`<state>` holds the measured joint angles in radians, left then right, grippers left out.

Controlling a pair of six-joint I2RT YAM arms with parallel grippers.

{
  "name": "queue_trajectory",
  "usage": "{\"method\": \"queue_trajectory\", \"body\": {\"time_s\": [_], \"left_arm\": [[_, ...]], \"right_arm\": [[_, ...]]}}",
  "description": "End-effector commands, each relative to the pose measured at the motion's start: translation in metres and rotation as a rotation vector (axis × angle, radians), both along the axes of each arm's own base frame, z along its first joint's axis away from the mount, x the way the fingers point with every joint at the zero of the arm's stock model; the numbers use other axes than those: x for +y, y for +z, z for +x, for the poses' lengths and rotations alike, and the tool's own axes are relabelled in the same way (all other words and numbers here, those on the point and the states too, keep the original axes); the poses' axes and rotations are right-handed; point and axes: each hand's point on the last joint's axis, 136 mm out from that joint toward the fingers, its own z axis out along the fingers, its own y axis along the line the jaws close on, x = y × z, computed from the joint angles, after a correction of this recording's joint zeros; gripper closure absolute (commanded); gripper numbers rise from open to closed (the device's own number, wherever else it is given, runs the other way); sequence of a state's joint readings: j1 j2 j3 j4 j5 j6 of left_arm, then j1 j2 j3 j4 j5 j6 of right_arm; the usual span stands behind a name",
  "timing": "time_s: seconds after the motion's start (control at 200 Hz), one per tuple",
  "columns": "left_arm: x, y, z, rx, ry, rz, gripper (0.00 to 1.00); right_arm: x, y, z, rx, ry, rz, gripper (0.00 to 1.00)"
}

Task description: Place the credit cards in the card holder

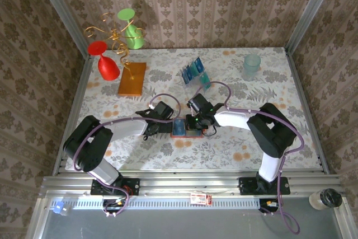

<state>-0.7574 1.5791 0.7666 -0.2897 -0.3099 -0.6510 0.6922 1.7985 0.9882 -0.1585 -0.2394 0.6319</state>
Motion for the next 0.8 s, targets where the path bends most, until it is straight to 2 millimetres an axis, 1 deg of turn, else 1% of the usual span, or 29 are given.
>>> {"method": "queue_trajectory", "body": {"time_s": [0.0,0.25,0.36,0.465,0.795], "left_arm": [[0.007,-0.009,-0.006,0.033,-0.007,0.032,0.00],[0.006,-0.011,-0.006,0.036,-0.011,0.027,0.00],[0.006,-0.011,-0.005,0.035,-0.009,0.026,0.00],[0.005,-0.012,-0.006,0.036,-0.011,0.026,0.00],[0.004,-0.012,-0.005,0.036,-0.015,0.018,0.00]], "right_arm": [[0.003,-0.007,-0.001,0.018,-0.005,-0.001,0.91],[0.010,-0.009,0.000,0.028,0.005,0.007,0.92],[0.013,-0.008,-0.001,0.029,0.022,0.011,0.95],[0.016,-0.008,-0.001,0.027,0.037,0.014,0.97],[0.020,-0.004,-0.003,0.008,0.113,-0.017,0.97]]}}
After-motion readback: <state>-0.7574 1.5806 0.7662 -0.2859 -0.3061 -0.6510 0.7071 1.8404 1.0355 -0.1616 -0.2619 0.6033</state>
